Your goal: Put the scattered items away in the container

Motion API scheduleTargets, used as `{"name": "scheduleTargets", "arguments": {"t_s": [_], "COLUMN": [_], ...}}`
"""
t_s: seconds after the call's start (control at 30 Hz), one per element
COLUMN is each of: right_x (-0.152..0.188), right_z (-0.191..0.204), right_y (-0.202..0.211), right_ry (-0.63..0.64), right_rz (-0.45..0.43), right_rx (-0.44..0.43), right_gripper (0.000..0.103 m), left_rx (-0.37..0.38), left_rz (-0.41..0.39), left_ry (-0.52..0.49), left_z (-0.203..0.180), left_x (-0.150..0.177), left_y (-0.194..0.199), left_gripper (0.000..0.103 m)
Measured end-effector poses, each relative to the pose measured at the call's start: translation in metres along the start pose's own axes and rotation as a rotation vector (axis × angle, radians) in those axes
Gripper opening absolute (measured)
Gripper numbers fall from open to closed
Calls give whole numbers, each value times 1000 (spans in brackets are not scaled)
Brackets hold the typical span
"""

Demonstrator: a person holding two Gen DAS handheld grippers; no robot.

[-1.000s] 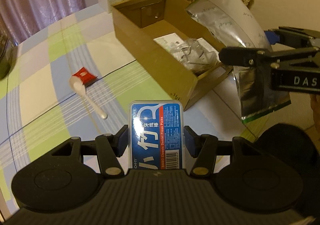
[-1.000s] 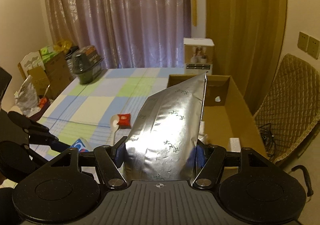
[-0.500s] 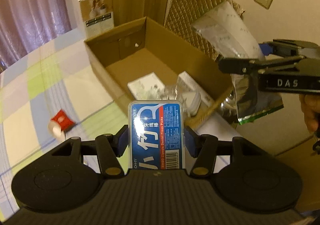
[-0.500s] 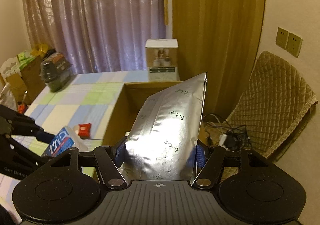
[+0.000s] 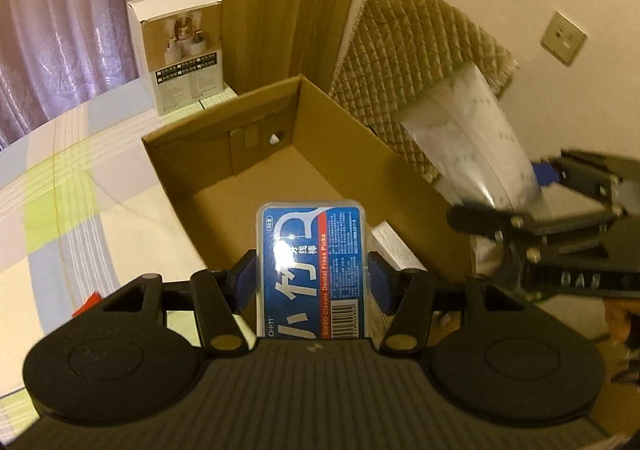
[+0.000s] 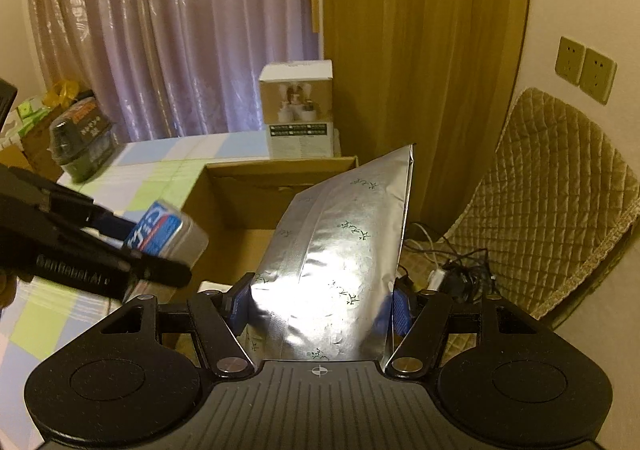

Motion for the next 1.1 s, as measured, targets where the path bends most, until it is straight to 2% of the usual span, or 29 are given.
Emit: {"name": "scheduleTargets", "arguments": {"t_s": [0.3,0.77,0.8,0.83,0.87,1.1], "right_x": [-2,6,6,7,8,8], "right_z": [4,5,5,5,6,6], "right_y": [-38,-73,-74,-75,-75,-76], "right_ry": [72,106,106,108,110,116], "right_rz": [41,81,83,86,88,88], "right_rx": [-41,-48,-48,-49,-50,-52], "right_gripper": [68,68,68,68,68,68], "left_rx": [-27,-48,-58,-65,-66,-75], "left_rz": [-21,-15,-18,-26,-32,-59], "left_ry": [63,81,83,83,80,71], "left_z": [29,54,55,55,56,60], "left_x": [-25,-30,-31,-32,-32,-32], "left_y": [-43,-79,-80,-80,-80,-67], "left_gripper": [52,53,56,71,74,74]}}
Point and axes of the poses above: each gripper's, at about its wrist camera, not at the fingertips, and y roughly against the way its jaws point, z to its left, x to its underside, the point moved 3 cm from there along -y, roughly the way its jaws point, and after that the axes turned 6 degrees about -z, right-handed, at the moved point
